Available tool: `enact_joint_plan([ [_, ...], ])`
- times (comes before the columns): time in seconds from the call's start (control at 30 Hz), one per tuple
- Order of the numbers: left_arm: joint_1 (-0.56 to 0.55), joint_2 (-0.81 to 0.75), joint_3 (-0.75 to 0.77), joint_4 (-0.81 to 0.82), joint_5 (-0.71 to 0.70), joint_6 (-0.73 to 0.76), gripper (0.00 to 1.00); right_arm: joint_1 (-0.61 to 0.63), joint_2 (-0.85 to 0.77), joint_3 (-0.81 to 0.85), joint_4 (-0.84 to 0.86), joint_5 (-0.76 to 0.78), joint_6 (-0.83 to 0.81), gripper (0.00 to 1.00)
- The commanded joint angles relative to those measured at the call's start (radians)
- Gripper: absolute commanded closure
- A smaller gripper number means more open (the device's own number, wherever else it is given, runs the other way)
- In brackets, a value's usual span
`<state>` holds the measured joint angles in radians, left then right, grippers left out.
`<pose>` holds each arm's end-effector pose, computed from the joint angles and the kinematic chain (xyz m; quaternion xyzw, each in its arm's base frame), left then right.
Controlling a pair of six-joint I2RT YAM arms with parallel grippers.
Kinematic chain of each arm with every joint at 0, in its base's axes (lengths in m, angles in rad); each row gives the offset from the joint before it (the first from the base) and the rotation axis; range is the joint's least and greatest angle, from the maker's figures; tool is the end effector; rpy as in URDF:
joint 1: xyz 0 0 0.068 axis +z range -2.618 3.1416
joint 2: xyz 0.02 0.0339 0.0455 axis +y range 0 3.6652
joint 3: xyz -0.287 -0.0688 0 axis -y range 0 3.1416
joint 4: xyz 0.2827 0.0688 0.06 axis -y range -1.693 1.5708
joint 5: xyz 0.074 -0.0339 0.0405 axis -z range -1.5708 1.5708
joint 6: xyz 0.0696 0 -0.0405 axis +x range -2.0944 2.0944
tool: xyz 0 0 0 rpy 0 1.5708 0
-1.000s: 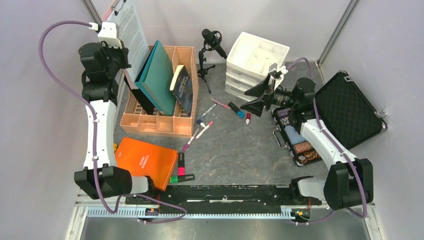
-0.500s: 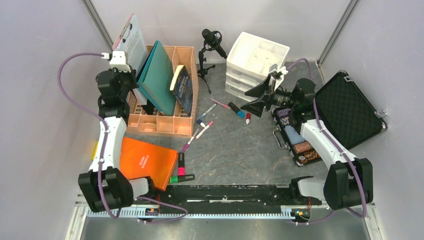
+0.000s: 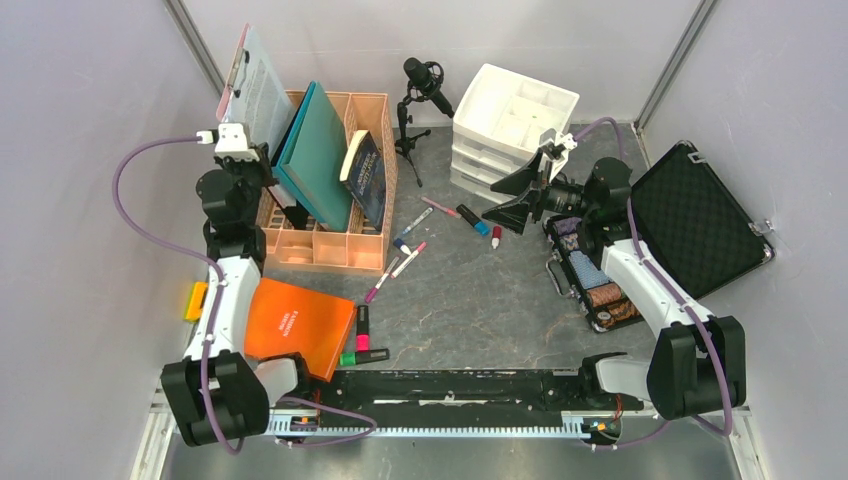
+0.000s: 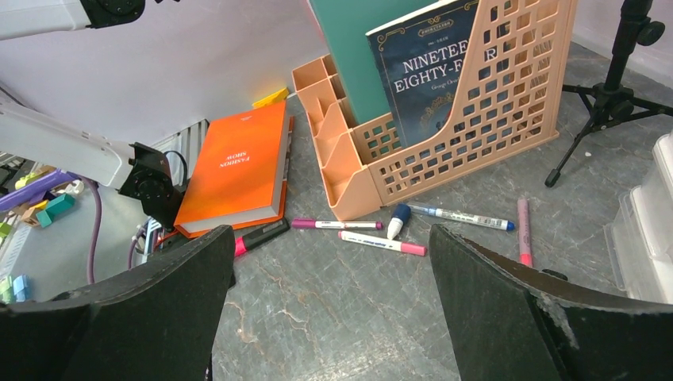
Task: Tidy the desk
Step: Place the folder in the storage box.
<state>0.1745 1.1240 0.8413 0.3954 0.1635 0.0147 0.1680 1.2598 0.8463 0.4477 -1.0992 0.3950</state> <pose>0.3230 0.0454 0.3671 0.0077 0.6667 0.0161 0.7451 0.3058 0.1148 0.3317 -0.3061 0.6313 0.5190 0.4882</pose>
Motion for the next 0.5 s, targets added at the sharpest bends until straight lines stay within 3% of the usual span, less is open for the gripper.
enact_joint_plan([
  [0.0,0.030,-0.042,0.063,-0.035,0.035,-0.038,0.98,-0.006,0.004,-0.009,0.042,-0.012,-0.003,0.02],
  [0.2,0.114,-0.024,0.177,-0.136,0.147,-0.069,0.98,-0.006,-0.004,-0.013,0.042,-0.016,-0.003,0.02],
  [0.47,0.154,-0.018,0.103,-0.089,0.221,-0.088,0.98,-0.007,-0.003,-0.015,0.058,-0.022,0.014,0.02],
])
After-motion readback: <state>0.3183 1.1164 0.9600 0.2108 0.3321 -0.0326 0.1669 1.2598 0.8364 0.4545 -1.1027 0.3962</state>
